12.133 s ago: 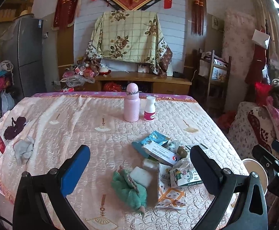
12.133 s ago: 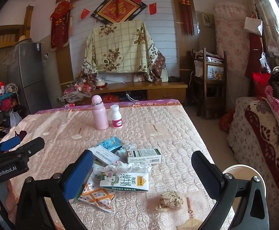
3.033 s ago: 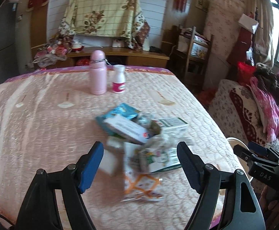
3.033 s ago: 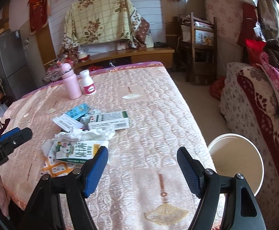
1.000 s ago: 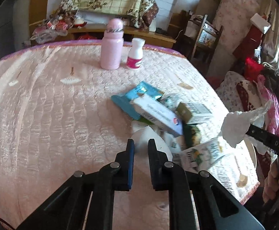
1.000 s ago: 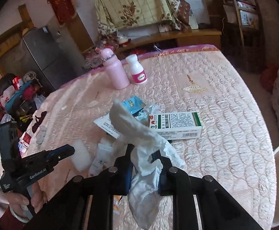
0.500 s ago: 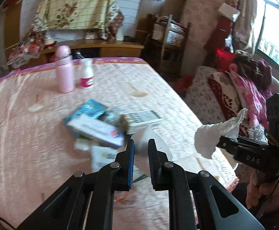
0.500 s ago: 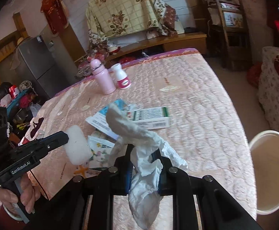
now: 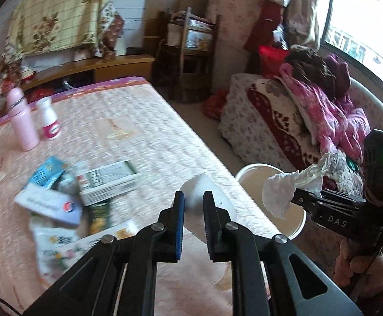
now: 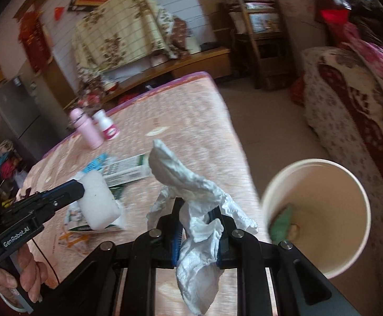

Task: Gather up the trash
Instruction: 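Carry tissues and foam block over the bucket and open both tools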

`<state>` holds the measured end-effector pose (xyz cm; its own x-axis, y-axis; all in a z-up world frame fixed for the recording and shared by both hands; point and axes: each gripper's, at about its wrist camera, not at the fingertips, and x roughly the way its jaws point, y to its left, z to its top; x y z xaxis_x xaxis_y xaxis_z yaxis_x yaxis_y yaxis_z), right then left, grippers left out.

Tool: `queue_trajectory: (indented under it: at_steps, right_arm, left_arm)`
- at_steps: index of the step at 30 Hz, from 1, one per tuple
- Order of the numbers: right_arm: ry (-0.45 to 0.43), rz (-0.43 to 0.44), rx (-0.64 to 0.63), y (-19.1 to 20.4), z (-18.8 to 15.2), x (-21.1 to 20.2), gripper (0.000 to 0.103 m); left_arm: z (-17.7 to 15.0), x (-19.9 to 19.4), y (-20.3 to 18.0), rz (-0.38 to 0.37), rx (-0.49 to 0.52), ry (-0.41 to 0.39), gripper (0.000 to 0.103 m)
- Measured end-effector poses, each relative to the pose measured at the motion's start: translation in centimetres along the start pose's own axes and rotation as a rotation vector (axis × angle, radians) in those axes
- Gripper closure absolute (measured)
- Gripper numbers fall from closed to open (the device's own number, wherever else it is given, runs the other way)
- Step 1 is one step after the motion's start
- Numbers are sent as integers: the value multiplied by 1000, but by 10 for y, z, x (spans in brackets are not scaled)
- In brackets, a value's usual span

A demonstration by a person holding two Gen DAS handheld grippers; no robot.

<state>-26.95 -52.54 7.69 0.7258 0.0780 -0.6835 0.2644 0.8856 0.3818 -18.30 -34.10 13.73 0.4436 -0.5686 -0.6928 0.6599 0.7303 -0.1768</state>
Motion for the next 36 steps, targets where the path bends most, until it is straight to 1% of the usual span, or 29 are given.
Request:
queue_trajectory:
  at_steps: [9,18,20,22,24,27,28,33,34,36]
  right_arm:
    - [7,-116,96,-70,1,-4,83]
    - [32,-196,166,-126,-2,3,82]
    - [50,-213,190,-139,-2,8,81]
    - [68,-212,220,-149,-1,14,81]
    - [64,-209,243,-156,-2,15,80]
    - [49,-232,258,-164,-3,14,79]
    - [50,-237,257,-165,-3,14,79]
    - [47,-229,264,-171,-4,17,79]
    - [48,-225,267,-173,-5,18,77]
    - [46,-225,273,-173,-6,18,60]
  left_arm:
    - [16,46,-59,-61,47,44,88]
    - [22,92,-103,-125,47,82,88]
    - [23,101,-110,-135,45,86,87]
    - [23,109,-117,-148,43,91,87]
    - [23,114,-120,-160,42,95,82]
    - [22,120,-121,-165,32,111,74]
    - [22,121,-121,-163,29,114,70]
    - [18,119,-114,-150,22,126,68]
    - [18,116,-112,-143,25,123,68]
    - [17,109,-108,-137,25,115,68]
